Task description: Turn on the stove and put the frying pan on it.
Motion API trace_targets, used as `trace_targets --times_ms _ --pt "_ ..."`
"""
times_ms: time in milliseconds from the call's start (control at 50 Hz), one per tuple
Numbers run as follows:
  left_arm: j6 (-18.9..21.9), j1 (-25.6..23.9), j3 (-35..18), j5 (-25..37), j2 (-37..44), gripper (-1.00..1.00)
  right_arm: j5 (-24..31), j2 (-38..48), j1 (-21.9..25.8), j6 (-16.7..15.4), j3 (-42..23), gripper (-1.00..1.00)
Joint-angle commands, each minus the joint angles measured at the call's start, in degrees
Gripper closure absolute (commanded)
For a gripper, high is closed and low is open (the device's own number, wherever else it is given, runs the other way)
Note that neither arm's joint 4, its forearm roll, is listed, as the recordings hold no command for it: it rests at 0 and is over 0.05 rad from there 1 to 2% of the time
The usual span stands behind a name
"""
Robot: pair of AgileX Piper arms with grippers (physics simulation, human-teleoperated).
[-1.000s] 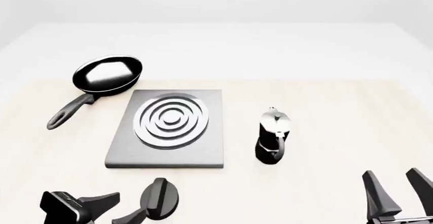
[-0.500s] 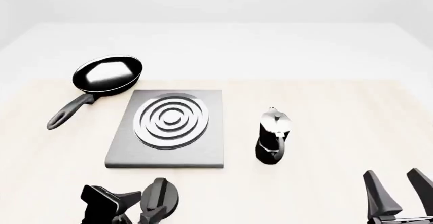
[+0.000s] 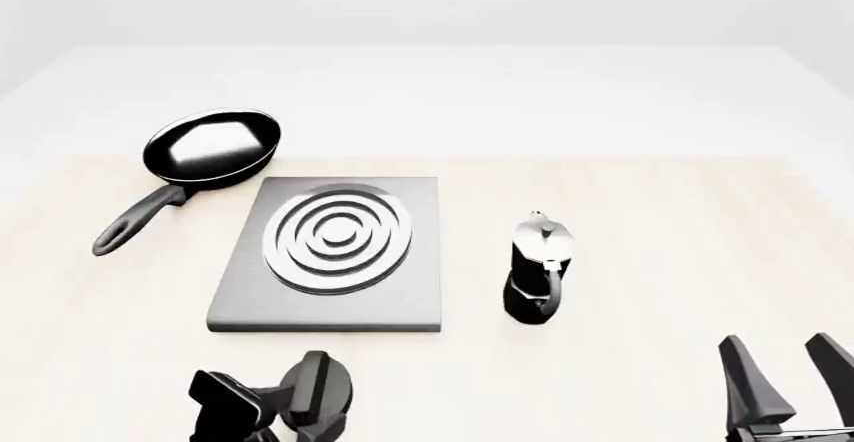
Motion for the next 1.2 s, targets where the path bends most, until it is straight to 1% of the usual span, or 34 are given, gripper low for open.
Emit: trace_targets --times_ms 20,120,160,180,240,280,300,360,400,440,460,480,520,540,560,580,620,640,680,720,760,800,900,920,1020,1040,1180,1200 --pt "-0.8 -2.98 -0.3 0.34 -0.68 -1.0 0.14 -0.08 -0.39 0.11 0.0 -1.0" --pt "-1.32 -5.2 -0.74 2.59 -2.98 -1.0 0.12 -0.09 -0.44 0.17 0.0 -1.0" --pt "-2.03 -6.72 -1.1 4.05 -4.4 -1.0 0.11 -0.1 -0.52 0.2 0.0 -1.0" --pt "-1.66 -7.46 -1.36 4.77 -5.11 -1.0 0.12 -0.1 -0.56 0.25 0.01 -1.0" --pt "-2.22 -9.3 -2.39 8.71 -8.78 -1.0 0.16 -0.11 -0.67 0.25 0.01 -1.0" --pt "-2.15 -9.98 -2.68 9.59 -9.61 -1.0 0.18 -0.12 -0.65 0.29 0.01 -1.0" --pt "-2.22 -11.34 -3.4 11.78 -11.67 -1.0 0.2 -0.12 -0.76 0.37 0.01 -1.0" --pt "-2.3 -12.52 -4.03 13.88 -13.56 -1.0 0.18 -0.12 -0.77 0.4 0.0 -1.0" --pt "-2.32 -13.76 -5.5 17.92 -17.08 -1.0 0.19 -0.13 -0.81 0.46 0.0 -1.0" --pt "-1.4 -14.15 -6.4 20.24 -19.01 -1.0 0.24 -0.13 -0.72 0.38 0.01 -1.0" --pt "-1.73 -14.86 -7.05 22.07 -20.7 -1.0 0.23 -0.13 -0.65 0.44 0.0 -1.0" --pt "-1.73 -14.86 -7.08 22.21 -20.82 -1.0 0.23 -0.13 -0.65 0.44 0.0 -1.0" --pt "-0.93 -15.4 -8.67 27.56 -25.9 -1.0 0.18 -0.14 -0.62 0.52 0.0 -1.0" --pt "-0.85 -15.56 -9.14 29.22 -27.47 -1.0 0.18 -0.14 -0.6 0.47 0.0 -1.0" --pt "-0.85 -15.56 -9.15 29.33 -27.56 -1.0 0.18 -0.14 -0.6 0.47 0.0 -1.0" --pt "0.13 -15.36 -9.94 31.99 -30.25 -1.0 0.17 -0.14 -0.6 0.49 -0.01 -1.0" --pt "0.05 -15.28 -11.21 35.86 -33.9 -1.0 0.08 -0.14 -0.64 0.48 -0.01 -1.0" --pt "1.05 -14.96 -12.07 38.35 -36.35 -1.0 0.05 -0.21 -0.62 0.58 0.04 -1.0" --pt "1.6 -14.51 -13.65 42.38 -39.94 -1.0 -0.04 -0.21 -0.56 0.55 0.04 -1.0" --pt "2.86 -13.94 -14.92 45.46 -42.49 -1.0 -0.07 -0.21 -0.53 0.56 0.04 -1.0" --pt "3.03 -13.49 -16.58 48.95 -45.27 -1.0 -0.15 -0.21 -0.41 0.58 0.03 -1.0" --pt "3.6 -13.05 -17.15 50.25 -46.29 -1.0 -0.15 -0.21 -0.41 0.57 0.03 -1.0" --pt "5.62 -11.13 -20.33 56.91 -51.06 -1.0 -0.39 -0.21 -0.32 0.57 0.02 -1.0" --pt "6.32 -9.83 -21.24 58.77 -52.84 -1.0 -0.44 -0.21 -0.26 0.54 0.0 -1.0" --pt "7.97 -6.65 -23.89 64.87 -57.45 -1.0 -0.59 -0.21 0.05 0.5 -0.02 -1.0" --pt "7.97 -6.65 -23.9 64.91 -57.47 -1.0 -0.59 -0.21 0.05 0.5 -0.02 -1.0" --pt "10.84 1.47 -27.41 72.4 -61.89 -1.0 -0.65 -0.21 0.47 0.4 -0.47 -1.0" --pt "10.65 2.5 -27.77 73.0 -62.12 -1.0 -0.64 -0.21 0.5 0.37 -0.52 -1.0"
